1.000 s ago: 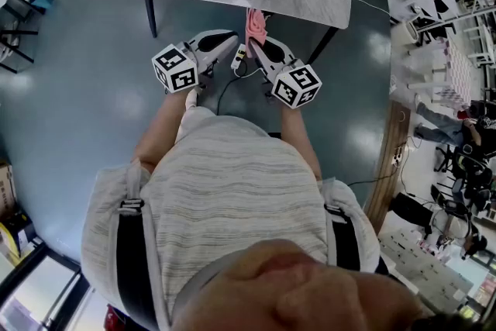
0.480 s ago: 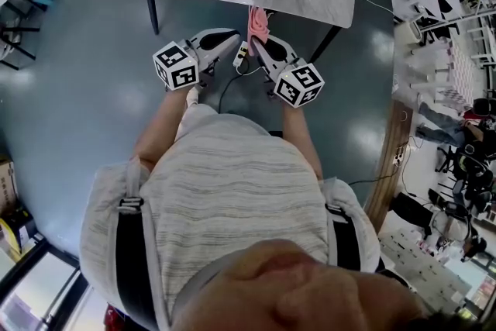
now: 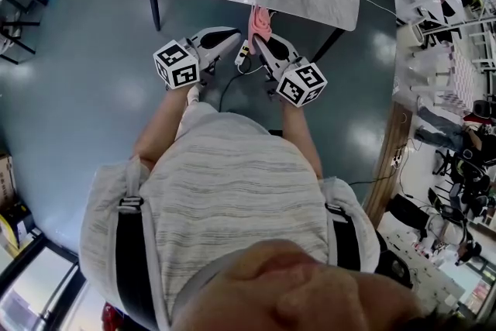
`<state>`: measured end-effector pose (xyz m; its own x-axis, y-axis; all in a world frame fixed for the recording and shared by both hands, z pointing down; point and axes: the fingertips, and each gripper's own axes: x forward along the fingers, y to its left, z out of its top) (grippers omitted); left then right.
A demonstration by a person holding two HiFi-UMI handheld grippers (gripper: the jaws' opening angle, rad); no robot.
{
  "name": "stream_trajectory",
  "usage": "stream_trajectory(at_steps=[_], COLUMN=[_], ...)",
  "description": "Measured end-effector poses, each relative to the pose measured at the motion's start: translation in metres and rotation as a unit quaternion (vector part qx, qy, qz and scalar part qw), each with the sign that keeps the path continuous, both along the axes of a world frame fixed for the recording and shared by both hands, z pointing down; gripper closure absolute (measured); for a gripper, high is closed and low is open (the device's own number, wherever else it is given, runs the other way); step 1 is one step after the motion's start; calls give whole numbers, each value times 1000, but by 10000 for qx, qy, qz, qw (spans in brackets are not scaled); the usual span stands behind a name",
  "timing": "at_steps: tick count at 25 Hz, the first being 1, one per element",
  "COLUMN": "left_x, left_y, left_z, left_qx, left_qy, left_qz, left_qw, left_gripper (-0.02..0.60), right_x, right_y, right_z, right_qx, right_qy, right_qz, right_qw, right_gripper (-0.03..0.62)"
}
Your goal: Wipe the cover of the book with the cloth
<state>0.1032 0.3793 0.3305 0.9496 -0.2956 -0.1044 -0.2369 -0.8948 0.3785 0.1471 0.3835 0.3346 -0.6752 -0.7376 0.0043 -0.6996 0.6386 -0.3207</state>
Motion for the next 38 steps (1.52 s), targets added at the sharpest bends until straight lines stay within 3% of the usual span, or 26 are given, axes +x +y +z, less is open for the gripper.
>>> stream_trajectory(at_steps=[12,30,38], left_x=[-42,-162,-162], left_y=[-56,-212,-241], left_z=[8,1,0], left_qx=[-153,-102,-107], left_qy=[17,21,51], left_qz=[-89,245,510], left_qw=[9998,9996,9986], left_gripper=[563,563,563], right_x=[-38,-155,-161], right_y=[-58,-208,-236], right_z=[2,2,-2], right_qx=[-95,-119,-126], right_qy=[17,-130,29], right_qz=[19,439,643], right_qw=[10000,9989,9978], right_gripper=[559,559,559])
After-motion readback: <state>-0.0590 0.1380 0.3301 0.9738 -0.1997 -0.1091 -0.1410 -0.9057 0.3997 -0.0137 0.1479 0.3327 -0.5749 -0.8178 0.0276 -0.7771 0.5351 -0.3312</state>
